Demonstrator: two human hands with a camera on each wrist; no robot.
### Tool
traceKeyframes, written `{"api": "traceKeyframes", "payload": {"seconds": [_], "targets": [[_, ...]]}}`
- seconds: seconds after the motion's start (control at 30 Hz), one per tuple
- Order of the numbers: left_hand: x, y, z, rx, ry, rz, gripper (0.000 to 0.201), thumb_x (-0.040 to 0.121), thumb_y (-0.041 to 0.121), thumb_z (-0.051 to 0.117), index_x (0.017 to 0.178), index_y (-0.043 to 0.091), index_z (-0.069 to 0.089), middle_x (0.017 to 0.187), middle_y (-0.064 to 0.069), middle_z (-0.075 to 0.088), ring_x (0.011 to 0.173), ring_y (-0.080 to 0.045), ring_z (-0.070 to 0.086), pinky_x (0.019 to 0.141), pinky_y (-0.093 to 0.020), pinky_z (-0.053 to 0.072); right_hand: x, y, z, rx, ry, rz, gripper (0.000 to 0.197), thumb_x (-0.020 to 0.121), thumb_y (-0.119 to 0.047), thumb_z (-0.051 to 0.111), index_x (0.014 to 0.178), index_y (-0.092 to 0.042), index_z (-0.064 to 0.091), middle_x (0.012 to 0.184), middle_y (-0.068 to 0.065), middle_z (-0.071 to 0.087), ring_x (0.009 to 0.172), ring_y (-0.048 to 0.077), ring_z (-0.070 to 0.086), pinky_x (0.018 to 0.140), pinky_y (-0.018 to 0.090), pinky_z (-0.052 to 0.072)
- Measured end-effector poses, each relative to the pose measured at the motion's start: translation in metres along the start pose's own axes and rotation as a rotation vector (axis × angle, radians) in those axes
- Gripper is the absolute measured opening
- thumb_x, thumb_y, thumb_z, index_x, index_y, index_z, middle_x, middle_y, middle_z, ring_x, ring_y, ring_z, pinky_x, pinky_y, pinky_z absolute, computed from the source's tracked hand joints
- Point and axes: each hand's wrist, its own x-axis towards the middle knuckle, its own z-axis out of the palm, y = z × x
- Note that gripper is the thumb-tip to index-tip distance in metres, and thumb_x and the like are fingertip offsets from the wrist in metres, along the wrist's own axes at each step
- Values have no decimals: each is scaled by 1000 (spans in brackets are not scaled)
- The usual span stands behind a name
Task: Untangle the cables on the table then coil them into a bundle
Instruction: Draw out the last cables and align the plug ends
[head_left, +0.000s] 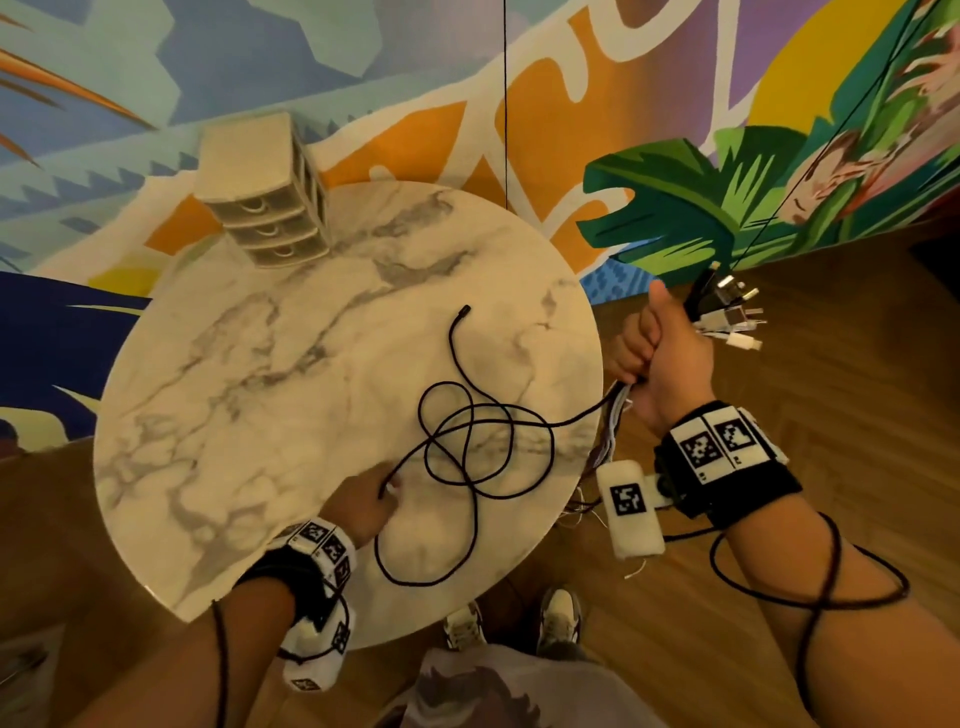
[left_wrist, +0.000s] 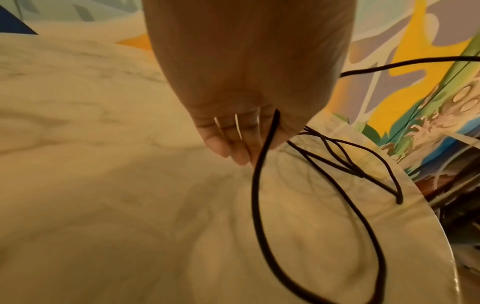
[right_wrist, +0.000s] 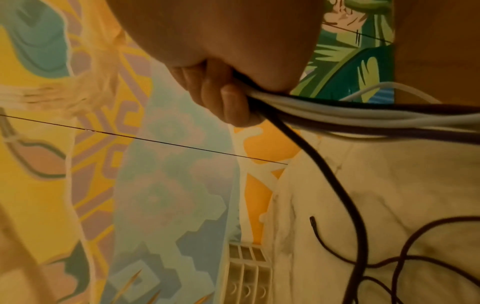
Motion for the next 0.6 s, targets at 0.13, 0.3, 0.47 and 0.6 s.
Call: {"api": "traceKeyframes", "payload": {"seconds": [0.13,0.3,0.47,0.6], "targets": [[5,16,11,-6,56,160,58,93,11,47,146,25,29,98,-12,62,81,-25,60,66,-20,42,-1,0,-5,-59,14,-19,55,97,-39,45,51,-17,26,40,-5,23,34,11,18,37,20,15],[25,42,37,229,-121,45,55,97,27,44,148,20,24,137,-15,48,122,-28,49,96,-28,39,-7,3,-11,-123,25,-31,54,97,-39,44,52,-16,25,40,-5,23,35,11,17,44,27,10],[31,80,49,332,-151,152,41,99,23,39,139,14,39,129,-17,54,117,-32,52,94,-35,41,-18,-3,-32,-174,62,-50,57,98,-38,45,49,-17,25,39,-5,23,34,11,17,40,22,12],[32,157,33,115,28,540,19,97,19,44,110,11,56,91,-17,65,84,-36,62,69,-39,47,-25,-8,-55,-194,96,-74,58,98,-36,45,46,-20,26,39,-5,22,35,12,16,40,22,12]]}}
